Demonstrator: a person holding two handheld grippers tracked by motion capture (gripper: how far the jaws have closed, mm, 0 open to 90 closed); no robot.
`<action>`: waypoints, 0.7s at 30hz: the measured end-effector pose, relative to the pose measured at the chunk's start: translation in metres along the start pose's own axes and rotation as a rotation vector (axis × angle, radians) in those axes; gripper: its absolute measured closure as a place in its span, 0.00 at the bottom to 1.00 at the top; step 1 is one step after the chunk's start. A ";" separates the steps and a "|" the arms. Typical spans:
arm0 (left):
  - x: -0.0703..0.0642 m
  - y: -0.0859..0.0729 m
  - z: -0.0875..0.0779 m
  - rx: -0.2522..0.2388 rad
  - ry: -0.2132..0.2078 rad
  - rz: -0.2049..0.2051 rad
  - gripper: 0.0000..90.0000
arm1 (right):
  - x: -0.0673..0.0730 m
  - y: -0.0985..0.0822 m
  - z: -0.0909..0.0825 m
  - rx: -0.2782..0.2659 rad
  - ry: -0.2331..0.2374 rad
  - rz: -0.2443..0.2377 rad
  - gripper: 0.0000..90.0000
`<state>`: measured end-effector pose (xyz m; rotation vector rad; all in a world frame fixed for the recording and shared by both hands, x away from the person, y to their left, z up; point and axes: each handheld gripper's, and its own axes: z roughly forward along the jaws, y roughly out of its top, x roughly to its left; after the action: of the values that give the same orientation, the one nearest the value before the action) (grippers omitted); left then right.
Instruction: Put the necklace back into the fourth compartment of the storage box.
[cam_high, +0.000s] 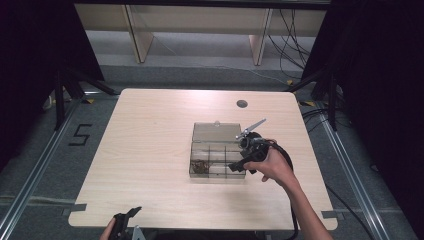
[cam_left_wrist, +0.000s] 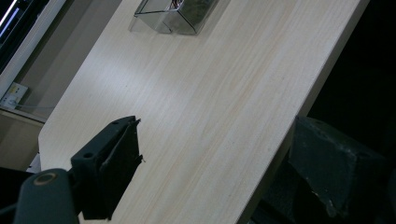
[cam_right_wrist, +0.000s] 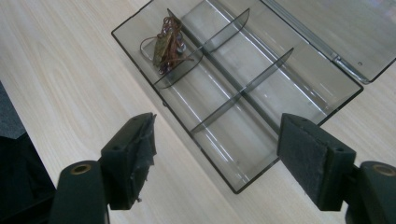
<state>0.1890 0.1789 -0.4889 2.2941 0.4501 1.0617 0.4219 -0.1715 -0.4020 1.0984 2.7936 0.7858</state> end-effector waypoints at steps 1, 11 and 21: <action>-0.001 0.000 0.000 0.000 -0.008 -0.017 0.17 | 0.001 -0.001 -0.001 -0.008 0.008 0.000 0.31; 0.000 0.000 0.000 0.012 -0.008 -0.003 0.17 | 0.010 -0.011 0.003 -0.016 0.004 -0.006 0.28; -0.001 0.000 0.000 0.001 -0.007 -0.007 0.17 | 0.016 -0.020 0.007 -0.034 0.003 -0.015 0.28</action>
<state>0.1882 0.1781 -0.4892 2.2943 0.4560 1.0498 0.3990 -0.1706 -0.4158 1.0706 2.7767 0.8302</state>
